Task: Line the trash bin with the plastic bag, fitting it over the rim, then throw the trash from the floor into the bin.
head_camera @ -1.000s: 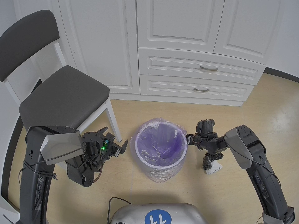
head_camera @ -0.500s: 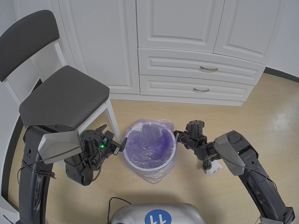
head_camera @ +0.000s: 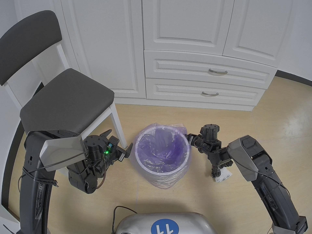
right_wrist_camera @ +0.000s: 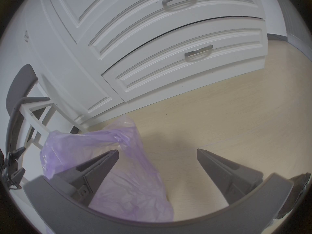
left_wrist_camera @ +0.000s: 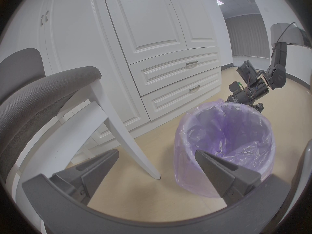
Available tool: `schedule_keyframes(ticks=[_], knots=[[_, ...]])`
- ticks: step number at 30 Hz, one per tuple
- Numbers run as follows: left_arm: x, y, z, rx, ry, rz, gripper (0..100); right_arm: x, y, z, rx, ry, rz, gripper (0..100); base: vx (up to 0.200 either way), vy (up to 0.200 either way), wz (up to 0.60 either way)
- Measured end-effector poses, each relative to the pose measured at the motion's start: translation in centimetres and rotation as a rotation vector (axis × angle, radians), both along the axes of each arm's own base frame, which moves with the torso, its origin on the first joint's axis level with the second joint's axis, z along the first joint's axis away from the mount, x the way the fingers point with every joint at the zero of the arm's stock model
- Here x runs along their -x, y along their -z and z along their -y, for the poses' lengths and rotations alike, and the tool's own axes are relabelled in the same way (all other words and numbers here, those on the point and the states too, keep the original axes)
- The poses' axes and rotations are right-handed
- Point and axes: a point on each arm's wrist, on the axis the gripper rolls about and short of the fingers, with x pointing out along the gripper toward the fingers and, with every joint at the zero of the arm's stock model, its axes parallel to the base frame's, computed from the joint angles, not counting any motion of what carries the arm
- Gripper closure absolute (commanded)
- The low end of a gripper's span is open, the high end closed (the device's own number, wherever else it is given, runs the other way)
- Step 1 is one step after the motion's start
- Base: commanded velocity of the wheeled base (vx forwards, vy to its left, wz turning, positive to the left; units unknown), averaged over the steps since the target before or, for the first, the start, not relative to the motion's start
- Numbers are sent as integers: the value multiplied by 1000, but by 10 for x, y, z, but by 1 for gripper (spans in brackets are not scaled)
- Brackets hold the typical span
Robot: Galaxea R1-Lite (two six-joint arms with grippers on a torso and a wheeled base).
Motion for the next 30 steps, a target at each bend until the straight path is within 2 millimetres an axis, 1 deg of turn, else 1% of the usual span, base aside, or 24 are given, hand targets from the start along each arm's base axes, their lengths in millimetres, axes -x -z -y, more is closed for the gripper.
schedule_keyframes(ticks=[2,7,12,15,19,21,24,30], knots=[[0,0,0,0,-1,1,0,-1,0,4,37,-4,13,0,0,0,0],[-1,-1,-1,1,-2,3,0,-6,-1,23,176,-1,52,0,0,0,0],[-1,-3,-2,3,-5,8,0,-8,-12,30,312,23,91,0,0,0,0],[-1,-5,-3,4,-6,10,0,-5,-15,37,362,37,74,0,0,0,0],[-1,-6,-3,5,-8,13,0,9,-19,38,405,21,26,0,0,0,0],[-1,-7,-3,5,-8,14,0,15,-27,40,417,17,13,0,0,0,0],[-1,-8,-4,5,-8,15,0,22,-45,42,422,23,27,0,0,0,0],[-1,-10,-5,7,-10,21,0,31,-81,35,393,28,131,0,0,0,0]])
